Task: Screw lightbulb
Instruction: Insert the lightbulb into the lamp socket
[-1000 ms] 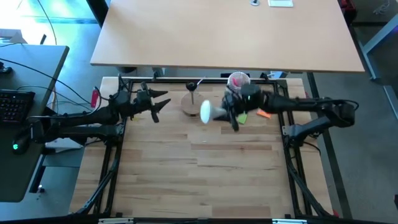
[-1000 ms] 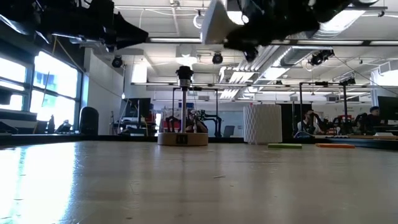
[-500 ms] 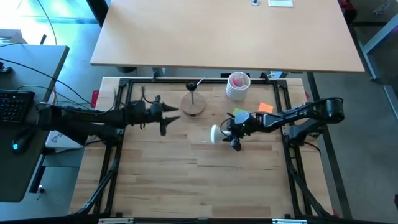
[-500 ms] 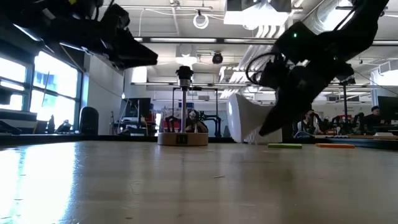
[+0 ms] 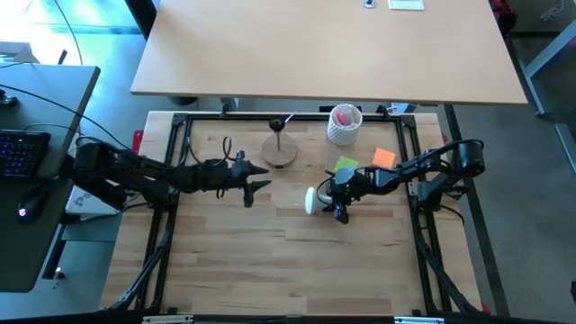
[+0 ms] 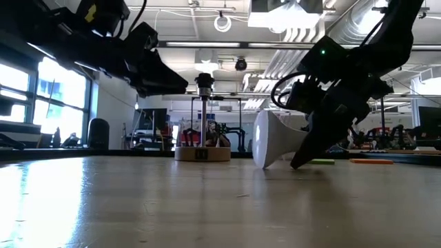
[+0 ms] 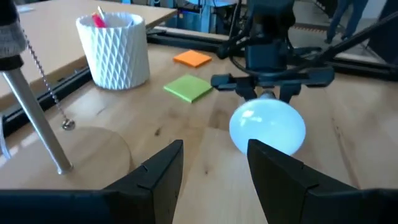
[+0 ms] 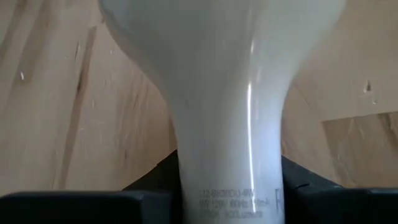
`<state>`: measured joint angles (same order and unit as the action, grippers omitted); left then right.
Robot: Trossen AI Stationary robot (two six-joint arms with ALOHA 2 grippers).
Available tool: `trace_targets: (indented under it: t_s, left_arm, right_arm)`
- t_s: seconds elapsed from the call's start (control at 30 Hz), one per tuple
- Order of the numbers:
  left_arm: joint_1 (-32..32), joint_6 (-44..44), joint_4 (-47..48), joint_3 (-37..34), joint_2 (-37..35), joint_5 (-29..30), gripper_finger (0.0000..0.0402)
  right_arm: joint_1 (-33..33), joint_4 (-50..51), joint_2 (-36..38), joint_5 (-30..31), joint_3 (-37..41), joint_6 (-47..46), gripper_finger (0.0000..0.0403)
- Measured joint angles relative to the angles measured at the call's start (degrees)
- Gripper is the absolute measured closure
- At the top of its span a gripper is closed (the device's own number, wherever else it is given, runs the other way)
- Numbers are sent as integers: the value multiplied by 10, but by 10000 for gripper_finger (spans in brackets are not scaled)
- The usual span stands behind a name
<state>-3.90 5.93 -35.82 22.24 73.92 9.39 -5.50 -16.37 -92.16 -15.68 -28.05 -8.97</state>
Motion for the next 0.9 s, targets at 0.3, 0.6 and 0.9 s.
trace_targets:
  t_s: [0.3,0.6,0.9]
  left_arm:
    - [11,29,10,3,14,-16,227]
    - [26,24,57,2,9,-20,227]
    - [26,14,60,2,8,-20,227]
  right_arm:
    - [0,55,14,-10,-14,17,182]
    - [3,182,26,24,-79,25,163]
    - [3,206,26,10,-88,19,162]
